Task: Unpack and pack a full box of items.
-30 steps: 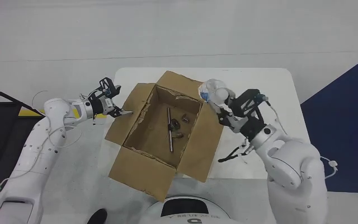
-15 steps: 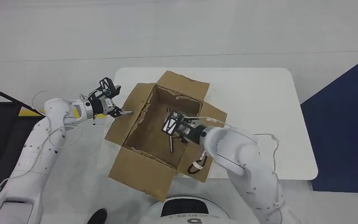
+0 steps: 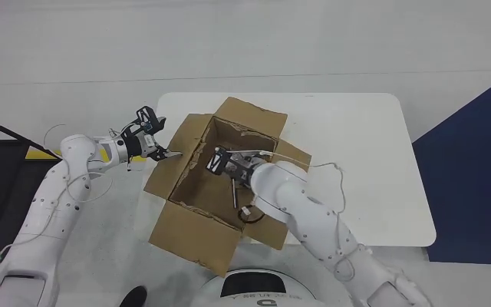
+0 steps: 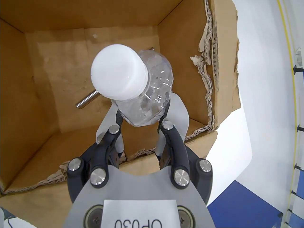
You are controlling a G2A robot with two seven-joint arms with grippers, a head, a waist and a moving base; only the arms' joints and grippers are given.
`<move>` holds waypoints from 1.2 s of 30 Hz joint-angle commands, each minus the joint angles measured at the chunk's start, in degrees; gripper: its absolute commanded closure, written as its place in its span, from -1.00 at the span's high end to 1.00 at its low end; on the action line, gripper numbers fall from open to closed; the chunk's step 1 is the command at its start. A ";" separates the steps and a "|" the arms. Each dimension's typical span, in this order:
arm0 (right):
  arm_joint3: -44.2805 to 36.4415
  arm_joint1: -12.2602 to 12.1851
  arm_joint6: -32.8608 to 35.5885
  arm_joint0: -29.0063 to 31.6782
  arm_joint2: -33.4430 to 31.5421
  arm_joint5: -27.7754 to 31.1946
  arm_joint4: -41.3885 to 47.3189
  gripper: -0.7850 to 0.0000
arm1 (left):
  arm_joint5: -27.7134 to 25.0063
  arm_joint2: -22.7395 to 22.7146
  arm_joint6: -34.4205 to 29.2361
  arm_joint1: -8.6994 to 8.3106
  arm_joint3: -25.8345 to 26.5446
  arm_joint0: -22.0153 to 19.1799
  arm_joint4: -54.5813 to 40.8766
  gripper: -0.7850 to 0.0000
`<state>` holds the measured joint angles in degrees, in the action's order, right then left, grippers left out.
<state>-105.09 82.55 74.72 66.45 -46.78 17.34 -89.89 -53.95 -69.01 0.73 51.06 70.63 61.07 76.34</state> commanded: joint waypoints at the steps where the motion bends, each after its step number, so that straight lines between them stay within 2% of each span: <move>1: 1.41 0.25 0.38 -0.58 1.28 0.54 0.07 -0.02 | 0.00 0.00 0.00 0.00 0.00 0.00 0.00 1.00; 4: 2.72 0.57 1.01 -1.00 3.03 1.76 0.38 0.48 | 0.00 0.00 0.00 0.00 0.00 0.00 0.00 1.00; 5: 2.75 0.64 1.08 -1.08 3.33 2.11 0.69 0.75 | 0.00 0.00 0.00 0.00 0.00 0.00 0.00 1.00; 6: 2.63 0.69 1.10 -1.08 3.51 2.40 1.12 0.92 | 0.00 0.00 0.00 0.00 0.00 0.00 0.00 1.00; 7: 2.38 0.70 1.22 -1.08 3.66 2.80 1.25 1.00 | 0.00 0.00 0.00 0.00 0.00 0.00 0.00 1.00; 10: 0.22 0.52 1.27 -0.53 3.67 4.54 1.48 1.00 | 0.00 0.00 0.00 0.00 0.00 0.00 0.00 1.00; 13: -5.06 0.00 -1.44 1.06 -0.04 3.73 4.23 1.00 | 0.00 0.00 0.00 0.00 0.00 0.00 0.00 1.00; 18: -15.20 -1.24 -10.71 6.11 -12.39 -0.21 12.94 1.00 | 0.00 0.00 0.00 0.00 0.00 0.00 0.00 1.00; 21: -18.71 -2.05 -16.04 9.68 -21.01 0.00 19.52 1.00 | 4.60 -0.60 -2.40 -0.14 -0.52 0.51 2.54 1.00; 25: -18.31 -2.94 -19.42 12.72 -29.28 1.04 23.81 1.00 | 10.47 -2.26 -6.07 -0.45 -3.33 0.64 5.31 1.00; 30: -15.47 -3.64 -20.79 13.81 -34.72 1.31 27.39 1.00 | 12.11 -1.40 -11.35 -0.17 -8.66 -0.84 6.74 1.00; 33: -13.60 -3.96 -20.91 13.91 -36.31 0.76 28.27 1.00 | 11.10 1.16 -13.41 0.59 -11.73 -2.82 7.28 1.00; 36: -11.49 -4.21 -20.81 13.46 -37.23 -0.48 28.56 1.00 | 8.24 4.20 -12.69 1.49 -13.89 -4.97 7.76 1.00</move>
<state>-117.17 78.41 53.93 80.08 -83.81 17.26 -61.35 -44.78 -65.85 -12.47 52.29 57.43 56.84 83.84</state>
